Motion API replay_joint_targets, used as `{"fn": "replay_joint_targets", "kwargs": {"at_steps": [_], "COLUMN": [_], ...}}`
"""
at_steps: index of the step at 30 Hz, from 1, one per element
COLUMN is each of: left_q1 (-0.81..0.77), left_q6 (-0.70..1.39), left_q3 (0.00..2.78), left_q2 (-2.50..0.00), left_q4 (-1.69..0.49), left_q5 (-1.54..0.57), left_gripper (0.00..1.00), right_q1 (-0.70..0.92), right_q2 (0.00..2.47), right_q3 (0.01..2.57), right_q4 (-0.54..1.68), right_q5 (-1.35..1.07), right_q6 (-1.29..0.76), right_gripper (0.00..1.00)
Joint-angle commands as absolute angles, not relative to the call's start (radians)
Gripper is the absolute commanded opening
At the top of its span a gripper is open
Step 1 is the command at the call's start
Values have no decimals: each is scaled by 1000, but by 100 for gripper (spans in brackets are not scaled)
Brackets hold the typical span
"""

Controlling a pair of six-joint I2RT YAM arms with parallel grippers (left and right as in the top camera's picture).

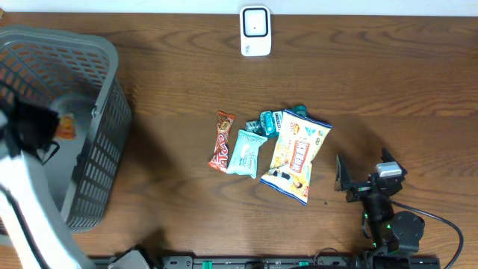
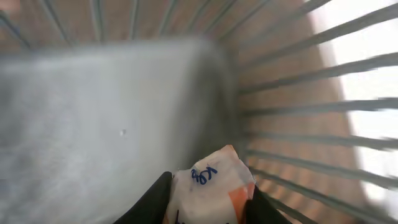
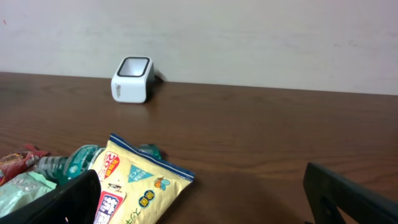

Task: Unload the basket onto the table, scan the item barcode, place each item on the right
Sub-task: 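Reach the left gripper into the basket and grasp the Kleenex tissue pack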

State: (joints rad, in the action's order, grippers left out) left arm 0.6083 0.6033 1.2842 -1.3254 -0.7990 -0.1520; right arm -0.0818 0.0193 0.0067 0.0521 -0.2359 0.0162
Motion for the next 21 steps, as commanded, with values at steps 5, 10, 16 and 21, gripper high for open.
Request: {"fn": "replay_joint_targets", "kwargs": {"at_steps": [5, 10, 16, 21], "left_q1": [582, 426, 246, 120], "left_q6": [715, 757, 761, 759], "left_q3": [1302, 1302, 1298, 1285], "left_q2": [-936, -846, -888, -973], "left_q4": [-747, -746, -746, -771], "left_q5": [-501, -564, -388, -399], "left_gripper": [26, 26, 23, 23], "right_q1": [-84, -84, -84, -84], "right_q2": [18, 18, 18, 18], "right_q3": [6, 6, 6, 6], "right_q4": [56, 56, 56, 56], "right_q5": [-238, -238, -238, -238], "right_q6": [31, 31, 31, 31], "right_gripper": [99, 99, 99, 99]}}
